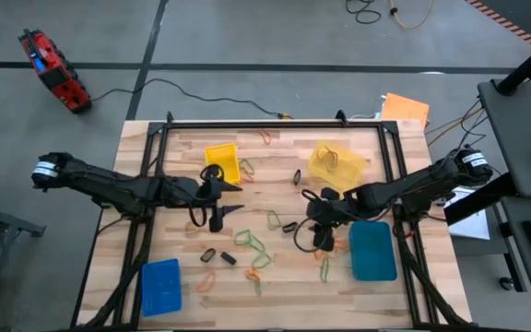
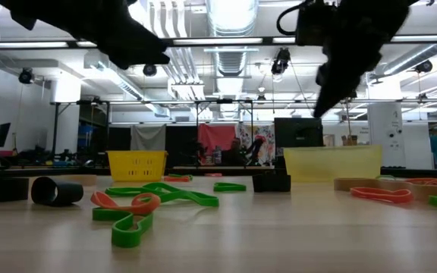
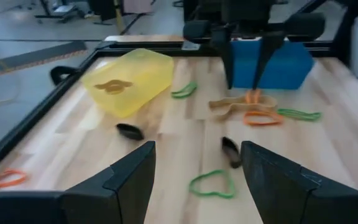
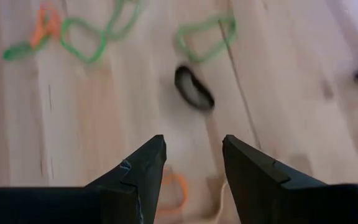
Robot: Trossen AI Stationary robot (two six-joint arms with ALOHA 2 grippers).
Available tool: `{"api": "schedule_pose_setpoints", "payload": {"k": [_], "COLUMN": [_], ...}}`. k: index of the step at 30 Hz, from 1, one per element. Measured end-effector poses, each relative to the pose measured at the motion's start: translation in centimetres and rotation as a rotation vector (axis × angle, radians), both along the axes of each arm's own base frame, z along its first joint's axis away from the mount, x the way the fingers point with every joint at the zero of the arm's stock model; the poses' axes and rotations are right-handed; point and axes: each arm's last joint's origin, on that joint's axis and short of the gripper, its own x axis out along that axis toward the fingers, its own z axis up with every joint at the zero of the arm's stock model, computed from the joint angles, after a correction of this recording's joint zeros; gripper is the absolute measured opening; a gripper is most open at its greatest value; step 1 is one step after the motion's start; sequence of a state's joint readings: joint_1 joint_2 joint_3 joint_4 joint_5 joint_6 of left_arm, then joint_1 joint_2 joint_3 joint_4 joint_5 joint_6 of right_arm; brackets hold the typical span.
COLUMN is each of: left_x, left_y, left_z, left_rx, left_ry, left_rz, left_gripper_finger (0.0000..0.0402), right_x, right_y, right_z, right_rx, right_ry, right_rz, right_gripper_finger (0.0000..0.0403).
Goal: Sort rubber bands into baskets
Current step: Put the black rubber band into the left yellow bin
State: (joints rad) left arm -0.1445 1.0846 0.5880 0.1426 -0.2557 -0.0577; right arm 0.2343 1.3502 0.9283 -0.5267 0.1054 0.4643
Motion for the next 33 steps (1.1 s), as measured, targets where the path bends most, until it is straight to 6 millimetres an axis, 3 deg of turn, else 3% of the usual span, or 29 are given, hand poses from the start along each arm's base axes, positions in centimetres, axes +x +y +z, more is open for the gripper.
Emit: {"api": "schedule_pose_setpoints", "payload": {"k": [4, 11, 17, 24, 33], "left_x": [1.6, 6.2, 10.1, 13.9, 15.7], "left_y": [-1.1, -2.6, -3.4, -4.3, -4.6], "left_z": [-0.9, -2.7, -4.4, -7.5, -10.9], "left_rx": [-0.018, 0.022, 0.094, 0.064, 0.043], "left_ry": [-0.012, 0.085, 0.091, 0.158, 0.234], "left_rz": [-0.042, -0.073, -0.102, -0.090, -0.024], "left_gripper_finger": [0.0220, 0.0220, 0.0220, 0.0220, 0.0220], "right_x": [-1.0, -2.6, -3.6, -4.3, -4.3], "right_y": [0.8, 2.3, 3.4, 3.9, 3.9], "right_z": [-0.4, -0.7, 0.2, 1.1, 1.1], "right_rx": [0.014, 0.030, 0.059, 0.065, 0.063], "right_ry": [0.094, 0.198, 0.173, 0.132, 0.124], "right_rz": [-0.028, -0.050, -0.041, -0.063, -0.070], "right_gripper_finger": [0.0154, 0.0151, 0.0162, 0.0178, 0.0185]}}
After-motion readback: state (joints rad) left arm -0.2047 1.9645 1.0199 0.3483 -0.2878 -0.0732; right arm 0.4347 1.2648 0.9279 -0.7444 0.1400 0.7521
